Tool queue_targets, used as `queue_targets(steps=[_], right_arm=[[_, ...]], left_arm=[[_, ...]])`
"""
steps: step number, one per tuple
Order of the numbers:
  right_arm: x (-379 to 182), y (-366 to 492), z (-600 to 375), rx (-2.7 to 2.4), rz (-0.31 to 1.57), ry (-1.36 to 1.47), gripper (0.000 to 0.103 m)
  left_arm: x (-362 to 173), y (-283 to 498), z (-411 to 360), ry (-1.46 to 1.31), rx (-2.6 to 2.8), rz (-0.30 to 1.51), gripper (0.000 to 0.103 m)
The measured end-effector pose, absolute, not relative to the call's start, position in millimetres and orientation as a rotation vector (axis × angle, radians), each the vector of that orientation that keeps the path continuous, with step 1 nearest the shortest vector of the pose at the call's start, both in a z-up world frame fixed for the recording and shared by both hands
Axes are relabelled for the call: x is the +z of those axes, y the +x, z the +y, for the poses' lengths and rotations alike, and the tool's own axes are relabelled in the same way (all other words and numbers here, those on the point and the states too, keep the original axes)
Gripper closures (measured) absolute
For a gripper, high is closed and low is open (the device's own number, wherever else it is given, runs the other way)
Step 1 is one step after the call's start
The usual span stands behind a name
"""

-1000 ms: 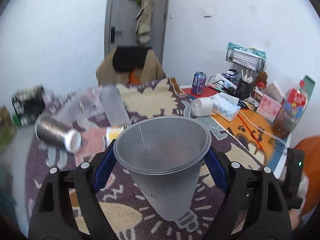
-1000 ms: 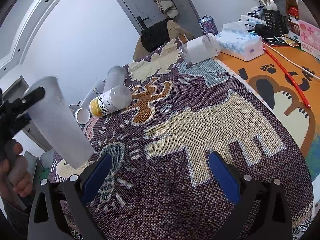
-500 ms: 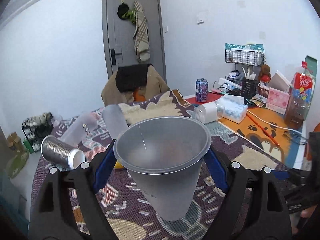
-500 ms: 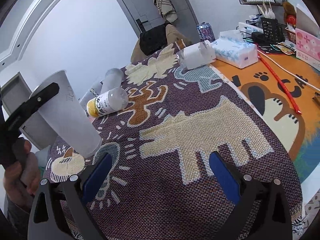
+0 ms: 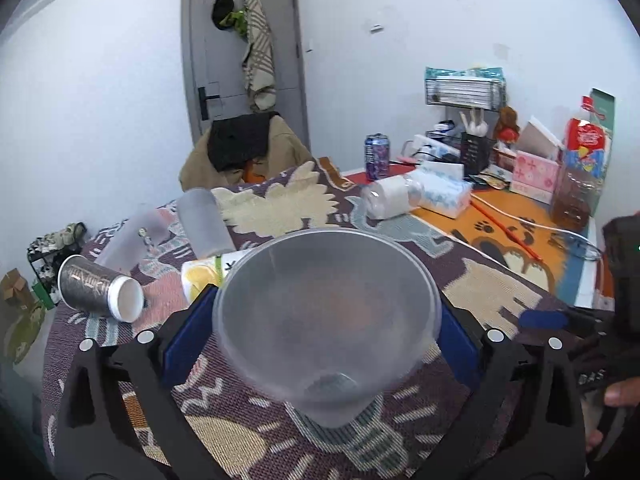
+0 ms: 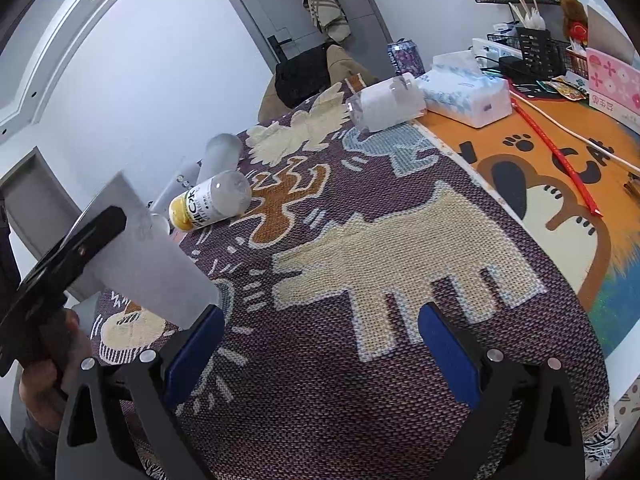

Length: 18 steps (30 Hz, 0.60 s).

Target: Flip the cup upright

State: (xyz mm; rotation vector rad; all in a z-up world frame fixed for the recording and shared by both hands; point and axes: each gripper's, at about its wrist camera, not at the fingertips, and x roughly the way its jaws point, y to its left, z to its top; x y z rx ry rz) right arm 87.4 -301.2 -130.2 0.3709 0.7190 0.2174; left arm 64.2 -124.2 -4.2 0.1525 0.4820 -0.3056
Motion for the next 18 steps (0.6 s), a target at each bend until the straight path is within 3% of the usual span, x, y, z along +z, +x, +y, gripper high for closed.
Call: queue_targets(steps=[18], right_arm=[[-110, 73, -287, 0.254, 0.662, 0.332, 0.008]], left_arm=[[-9, 35, -92, 0.102, -0.291, 0.553, 0.005]])
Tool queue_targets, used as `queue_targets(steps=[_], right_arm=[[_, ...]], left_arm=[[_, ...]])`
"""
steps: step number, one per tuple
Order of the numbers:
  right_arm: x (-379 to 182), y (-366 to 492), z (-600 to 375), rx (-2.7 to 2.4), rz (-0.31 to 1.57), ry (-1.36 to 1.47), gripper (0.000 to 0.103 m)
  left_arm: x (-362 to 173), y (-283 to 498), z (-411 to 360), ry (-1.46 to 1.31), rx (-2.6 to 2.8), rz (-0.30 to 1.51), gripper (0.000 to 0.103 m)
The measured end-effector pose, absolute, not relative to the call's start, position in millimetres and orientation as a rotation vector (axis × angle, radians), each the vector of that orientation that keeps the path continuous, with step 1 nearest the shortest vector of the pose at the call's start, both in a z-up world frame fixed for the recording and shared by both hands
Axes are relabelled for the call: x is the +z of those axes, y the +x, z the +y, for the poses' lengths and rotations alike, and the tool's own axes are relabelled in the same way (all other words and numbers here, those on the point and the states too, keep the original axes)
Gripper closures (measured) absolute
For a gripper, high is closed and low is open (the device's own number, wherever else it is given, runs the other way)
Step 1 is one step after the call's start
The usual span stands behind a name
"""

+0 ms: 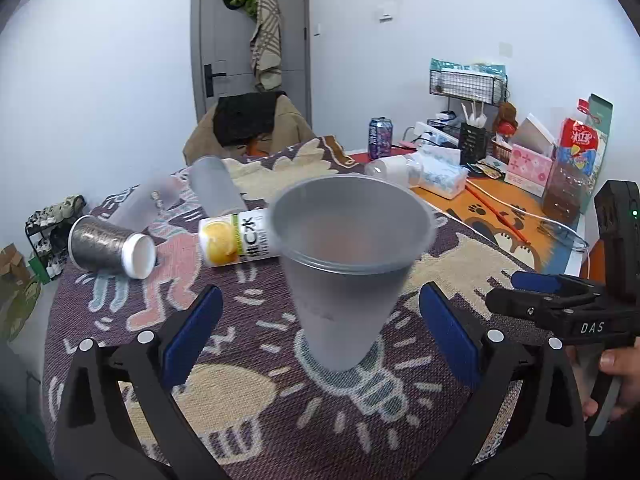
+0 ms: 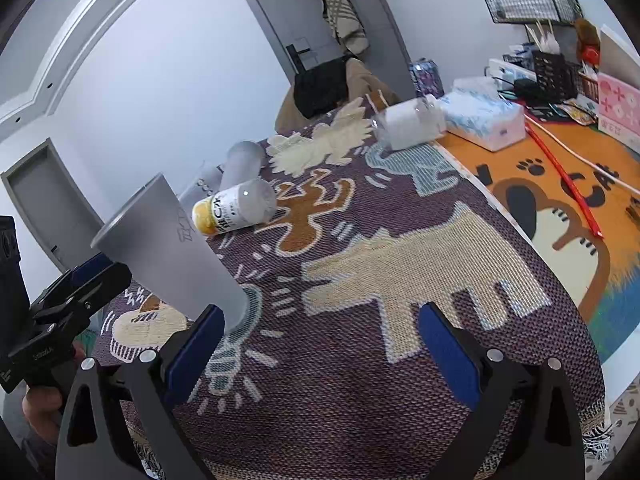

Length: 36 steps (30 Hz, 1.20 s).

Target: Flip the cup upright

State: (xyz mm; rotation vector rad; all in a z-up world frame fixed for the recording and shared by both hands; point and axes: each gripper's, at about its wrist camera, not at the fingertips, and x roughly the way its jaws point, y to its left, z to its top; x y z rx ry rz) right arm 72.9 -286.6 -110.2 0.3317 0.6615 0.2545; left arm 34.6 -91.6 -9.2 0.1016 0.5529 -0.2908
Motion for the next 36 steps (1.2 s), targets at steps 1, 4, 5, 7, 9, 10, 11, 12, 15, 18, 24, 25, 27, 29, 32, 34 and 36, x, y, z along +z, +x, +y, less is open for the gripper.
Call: queue_targets(steps=[1, 4, 5, 7, 9, 10, 11, 12, 15, 18, 24, 25, 27, 29, 32, 34, 36], right_arm=[[-109, 73, -284, 0.258, 0.658, 0.326, 0.008], [-104, 71, -278, 0.269, 0.645, 0.309, 0.008], [-102, 70, -276, 0.271, 0.639, 0.301, 0.008], [-99, 69, -271, 0.275, 0.633, 0.281, 0.008], [-96, 68, -266, 0.275, 0.627, 0.253, 0.008], [-95, 67, -263, 0.274, 0.624, 0.24, 0.008], [-93, 66, -260, 0.275, 0.62, 0.229, 0.008], [-92, 65, -258, 0.273, 0.616, 0.219, 0.008], [-88, 63, -252, 0.274, 0.604, 0.198, 0.008], [-85, 61, -247, 0.274, 0.591, 0.182, 0.008], [-77, 54, -234, 0.266, 0.55, 0.127, 0.008], [-76, 53, -233, 0.269, 0.548, 0.125, 0.008], [-75, 51, -229, 0.273, 0.544, 0.116, 0.008], [-74, 50, -226, 0.279, 0.542, 0.107, 0.008], [-74, 47, -222, 0.284, 0.545, 0.097, 0.008], [-75, 47, -220, 0.285, 0.548, 0.089, 0.008], [-75, 46, -218, 0.289, 0.552, 0.083, 0.008]], left_arm=[[-8, 32, -89, 0.098, -0.285, 0.55, 0.005], [-4, 27, -79, 0.082, -0.267, 0.543, 0.005], [-3, 24, -75, 0.073, -0.261, 0.542, 0.005], [-2, 21, -70, 0.065, -0.247, 0.541, 0.005], [-2, 19, -64, 0.056, -0.233, 0.541, 0.005], [-2, 18, -62, 0.053, -0.227, 0.541, 0.005], [-1, 16, -59, 0.049, -0.216, 0.539, 0.005], [-1, 14, -57, 0.048, -0.206, 0.538, 0.005], [-1, 9, -50, 0.038, -0.184, 0.533, 0.005], [-1, 3, -44, 0.028, -0.165, 0.526, 0.005], [0, -9, -33, 0.013, -0.135, 0.51, 0.005], [0, -10, -32, 0.012, -0.132, 0.508, 0.005], [0, -14, -28, 0.01, -0.123, 0.505, 0.005], [1, -17, -25, 0.003, -0.116, 0.503, 0.005], [1, -21, -21, 0.0, -0.106, 0.499, 0.005], [1, -23, -18, -0.003, -0.101, 0.498, 0.005], [0, -24, -15, -0.003, -0.095, 0.498, 0.005]])
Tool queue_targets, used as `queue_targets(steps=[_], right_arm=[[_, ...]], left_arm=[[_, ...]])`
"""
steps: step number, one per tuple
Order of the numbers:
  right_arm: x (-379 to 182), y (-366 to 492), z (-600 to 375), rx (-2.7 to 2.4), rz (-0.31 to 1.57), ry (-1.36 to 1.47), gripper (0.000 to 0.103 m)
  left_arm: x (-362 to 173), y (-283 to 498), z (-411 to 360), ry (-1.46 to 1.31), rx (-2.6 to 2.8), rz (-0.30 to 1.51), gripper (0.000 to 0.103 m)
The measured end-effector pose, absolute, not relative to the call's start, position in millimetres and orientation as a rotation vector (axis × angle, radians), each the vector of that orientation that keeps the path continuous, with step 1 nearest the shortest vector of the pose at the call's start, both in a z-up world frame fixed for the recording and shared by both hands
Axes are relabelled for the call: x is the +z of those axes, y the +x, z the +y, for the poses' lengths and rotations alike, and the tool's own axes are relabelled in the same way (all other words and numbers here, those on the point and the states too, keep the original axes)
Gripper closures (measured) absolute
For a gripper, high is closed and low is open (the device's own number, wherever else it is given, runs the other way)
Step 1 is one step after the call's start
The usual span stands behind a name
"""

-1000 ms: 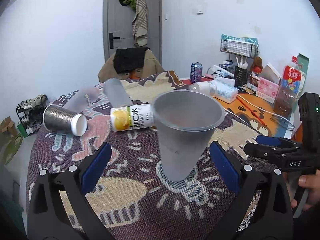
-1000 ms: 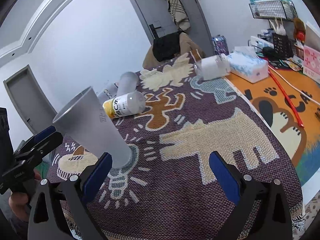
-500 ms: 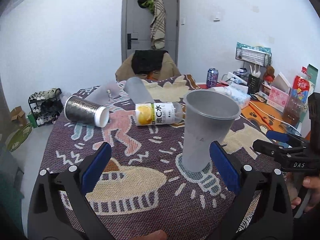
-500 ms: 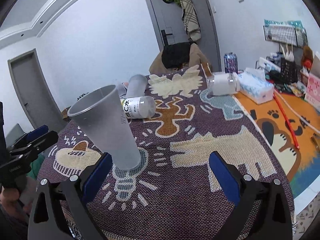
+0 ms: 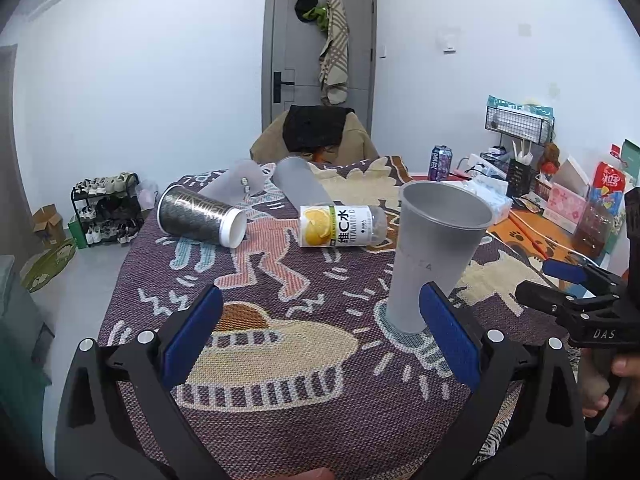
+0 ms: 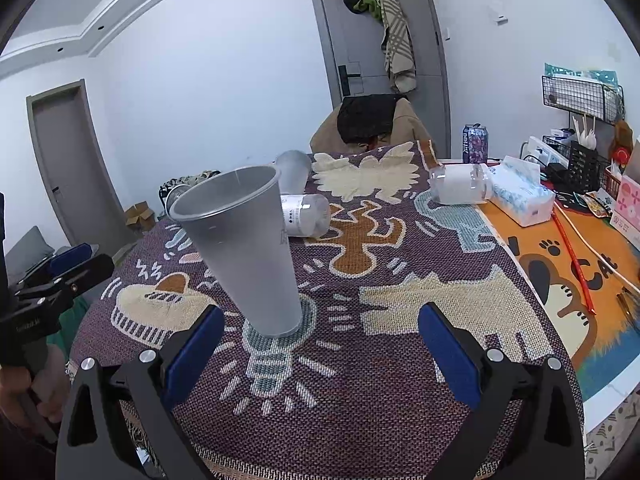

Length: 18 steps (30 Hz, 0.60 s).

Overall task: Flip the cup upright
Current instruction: 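Open the right gripper and hold it beside the standing cup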

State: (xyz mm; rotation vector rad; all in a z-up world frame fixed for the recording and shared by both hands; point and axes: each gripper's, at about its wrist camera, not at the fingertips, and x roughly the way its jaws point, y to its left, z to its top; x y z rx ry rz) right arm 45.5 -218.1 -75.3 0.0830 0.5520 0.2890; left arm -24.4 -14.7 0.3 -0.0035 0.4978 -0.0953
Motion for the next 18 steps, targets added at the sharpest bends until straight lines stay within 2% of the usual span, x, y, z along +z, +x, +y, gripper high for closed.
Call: queue_targets(steps=[18], right_arm=[[-77.4, 39.9, -213.4, 0.278, 0.533, 0.038, 0.008]], left_arm=[[-5.7, -25.5, -10.3, -0.007, -0.089, 0.508, 0.005]])
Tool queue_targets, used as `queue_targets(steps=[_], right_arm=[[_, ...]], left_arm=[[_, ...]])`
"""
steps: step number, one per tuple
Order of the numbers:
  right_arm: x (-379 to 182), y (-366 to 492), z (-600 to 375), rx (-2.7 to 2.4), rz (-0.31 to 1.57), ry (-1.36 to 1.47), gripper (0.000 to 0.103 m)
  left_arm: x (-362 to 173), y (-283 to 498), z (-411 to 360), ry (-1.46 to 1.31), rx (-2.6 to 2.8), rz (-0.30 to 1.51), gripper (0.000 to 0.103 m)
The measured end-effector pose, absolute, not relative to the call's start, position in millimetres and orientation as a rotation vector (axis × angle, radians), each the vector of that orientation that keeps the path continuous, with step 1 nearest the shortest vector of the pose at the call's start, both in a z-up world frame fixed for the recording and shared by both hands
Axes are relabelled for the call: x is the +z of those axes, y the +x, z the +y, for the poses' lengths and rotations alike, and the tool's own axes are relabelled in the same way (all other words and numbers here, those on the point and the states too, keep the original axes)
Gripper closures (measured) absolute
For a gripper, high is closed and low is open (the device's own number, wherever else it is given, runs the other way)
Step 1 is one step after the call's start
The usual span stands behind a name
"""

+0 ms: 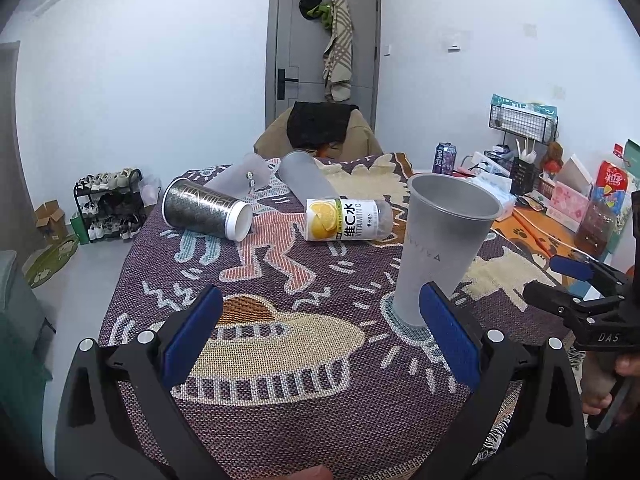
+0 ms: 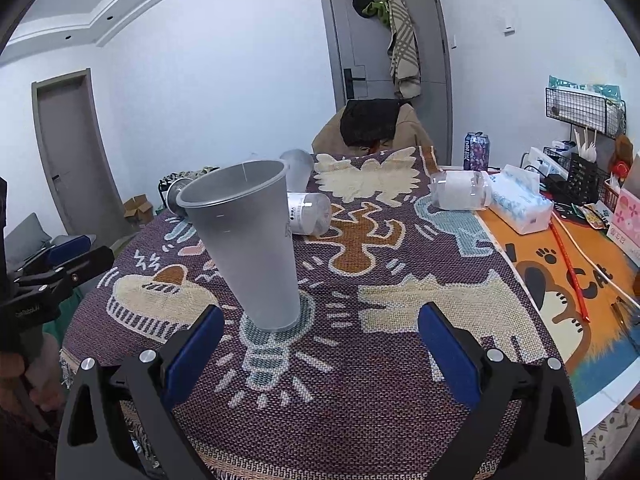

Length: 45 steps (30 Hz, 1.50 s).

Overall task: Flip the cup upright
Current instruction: 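Open the right gripper and hold it beside the standing cup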

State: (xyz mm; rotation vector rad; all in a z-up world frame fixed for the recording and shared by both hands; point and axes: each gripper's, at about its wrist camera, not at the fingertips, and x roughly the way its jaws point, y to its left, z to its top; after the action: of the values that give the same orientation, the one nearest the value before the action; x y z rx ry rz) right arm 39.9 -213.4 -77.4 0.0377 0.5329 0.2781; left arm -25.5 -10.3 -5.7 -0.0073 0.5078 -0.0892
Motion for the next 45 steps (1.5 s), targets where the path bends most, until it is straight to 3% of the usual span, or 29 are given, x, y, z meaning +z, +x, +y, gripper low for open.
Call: queue_targets(steps=[45], right_arm=[[-79, 39, -229, 0.246, 0.53, 0.06, 0.008]], left_arm=[[-9, -20, -28, -0.003, -0.123, 0.513, 0.005]])
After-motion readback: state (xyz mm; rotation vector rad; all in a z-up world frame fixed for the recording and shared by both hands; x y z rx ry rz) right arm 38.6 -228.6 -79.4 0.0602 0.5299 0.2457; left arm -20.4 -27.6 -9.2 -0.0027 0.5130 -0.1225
